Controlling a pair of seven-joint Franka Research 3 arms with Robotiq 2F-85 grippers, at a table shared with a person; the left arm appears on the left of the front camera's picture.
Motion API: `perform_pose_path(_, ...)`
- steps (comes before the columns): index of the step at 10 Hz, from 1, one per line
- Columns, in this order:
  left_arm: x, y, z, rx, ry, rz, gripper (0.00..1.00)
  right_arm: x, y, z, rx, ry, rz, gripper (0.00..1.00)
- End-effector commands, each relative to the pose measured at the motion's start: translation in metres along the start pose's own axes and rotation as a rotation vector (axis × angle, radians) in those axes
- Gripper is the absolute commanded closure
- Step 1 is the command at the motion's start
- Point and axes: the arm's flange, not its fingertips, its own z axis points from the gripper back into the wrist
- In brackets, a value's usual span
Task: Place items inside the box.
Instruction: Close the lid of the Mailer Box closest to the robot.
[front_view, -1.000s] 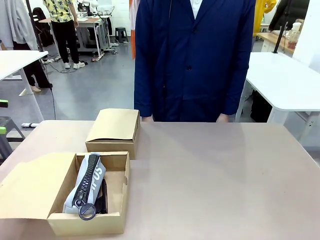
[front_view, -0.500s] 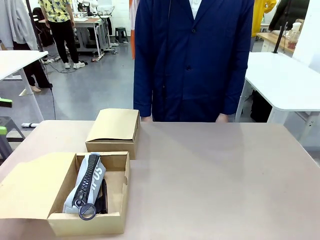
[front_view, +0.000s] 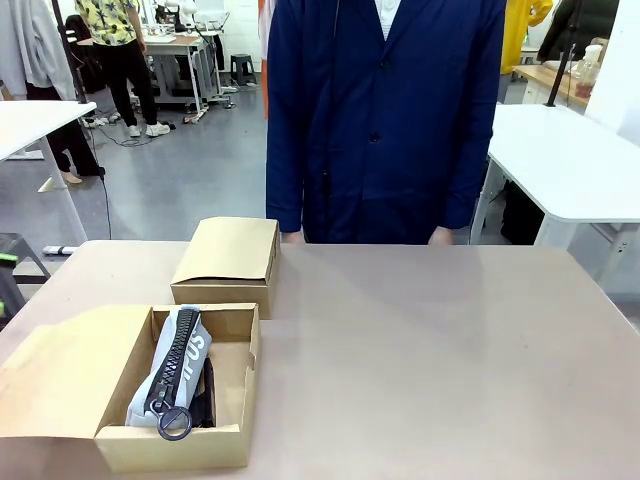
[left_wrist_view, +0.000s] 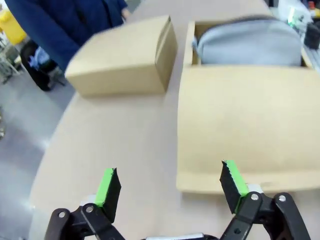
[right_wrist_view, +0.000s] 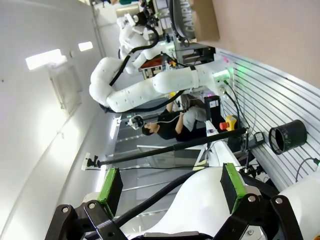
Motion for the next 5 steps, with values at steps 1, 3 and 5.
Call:
perform_pose_path(1, -0.033, -0.005, -0.007, -0.075, 0.091, -0.003, 0.00, 0.000, 0.007, 0.001, 0.021, -0.012, -0.008, 0.00)
perform_pose_path(3, -0.060, -0.014, -0.015, -0.129, 0.157, 0.051, 0.00, 0.000, 0.007, 0.001, 0.021, -0.012, -0.008, 0.00)
perform_pose_path(5, -0.075, -0.022, -0.025, -0.161, 0.199, 0.069, 0.00, 0.000, 0.007, 0.001, 0.021, -0.012, -0.008, 0.00)
